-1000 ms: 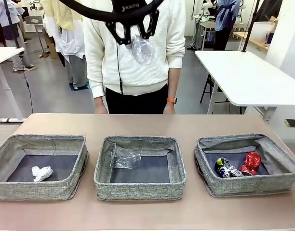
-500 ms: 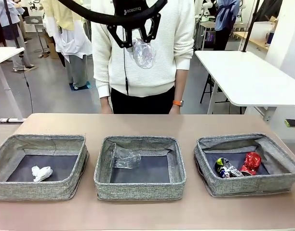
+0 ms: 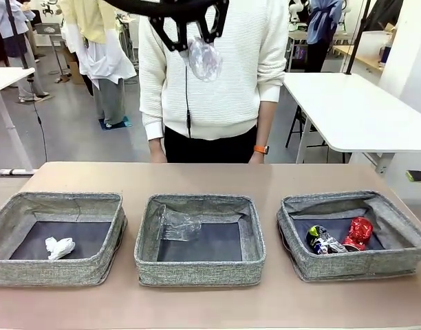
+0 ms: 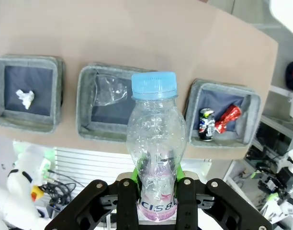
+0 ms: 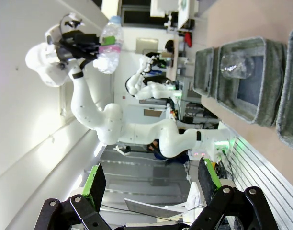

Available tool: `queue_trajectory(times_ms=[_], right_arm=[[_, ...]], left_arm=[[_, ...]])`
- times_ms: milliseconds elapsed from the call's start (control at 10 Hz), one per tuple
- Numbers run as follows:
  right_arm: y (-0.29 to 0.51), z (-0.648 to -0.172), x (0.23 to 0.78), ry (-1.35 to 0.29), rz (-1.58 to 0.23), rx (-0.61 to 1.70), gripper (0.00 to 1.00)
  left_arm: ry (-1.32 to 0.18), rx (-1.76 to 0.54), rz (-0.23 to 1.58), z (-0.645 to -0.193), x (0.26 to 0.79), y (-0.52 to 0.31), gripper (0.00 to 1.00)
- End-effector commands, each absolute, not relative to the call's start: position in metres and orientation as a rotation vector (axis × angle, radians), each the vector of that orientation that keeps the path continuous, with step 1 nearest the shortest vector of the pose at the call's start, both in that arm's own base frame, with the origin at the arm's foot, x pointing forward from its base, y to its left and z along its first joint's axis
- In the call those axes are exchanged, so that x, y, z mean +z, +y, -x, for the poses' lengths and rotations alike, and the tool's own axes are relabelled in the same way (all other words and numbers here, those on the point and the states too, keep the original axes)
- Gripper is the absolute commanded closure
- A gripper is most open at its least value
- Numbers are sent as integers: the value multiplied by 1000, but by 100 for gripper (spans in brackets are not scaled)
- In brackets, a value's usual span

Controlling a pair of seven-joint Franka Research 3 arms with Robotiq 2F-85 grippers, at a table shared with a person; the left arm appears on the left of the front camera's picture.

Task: Sort the waste into the appropriate baskets.
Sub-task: Pick up the waste item pointed out by the person.

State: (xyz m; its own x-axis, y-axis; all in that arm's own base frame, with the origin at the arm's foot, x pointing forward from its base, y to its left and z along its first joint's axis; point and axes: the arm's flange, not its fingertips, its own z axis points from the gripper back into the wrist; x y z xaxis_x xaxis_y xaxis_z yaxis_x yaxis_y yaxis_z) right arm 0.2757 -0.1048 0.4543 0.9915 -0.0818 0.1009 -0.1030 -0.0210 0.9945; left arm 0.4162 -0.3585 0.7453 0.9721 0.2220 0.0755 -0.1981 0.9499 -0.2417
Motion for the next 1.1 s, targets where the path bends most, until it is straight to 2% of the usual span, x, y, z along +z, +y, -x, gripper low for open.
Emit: queue_trajectory(times_ms=[0,100,1000], right_arm=[[-106,-276,461,-130,-1609,1,0],[-106,-276,461,-130,-1609,1,0],[-106,-276,461,-130,-1609,1,0]], left_arm=[[-134,244,241,-413,760,-353,77],[-102,214,235,-416,745,-358,77],[-102,214,235,-416,745,-358,77]])
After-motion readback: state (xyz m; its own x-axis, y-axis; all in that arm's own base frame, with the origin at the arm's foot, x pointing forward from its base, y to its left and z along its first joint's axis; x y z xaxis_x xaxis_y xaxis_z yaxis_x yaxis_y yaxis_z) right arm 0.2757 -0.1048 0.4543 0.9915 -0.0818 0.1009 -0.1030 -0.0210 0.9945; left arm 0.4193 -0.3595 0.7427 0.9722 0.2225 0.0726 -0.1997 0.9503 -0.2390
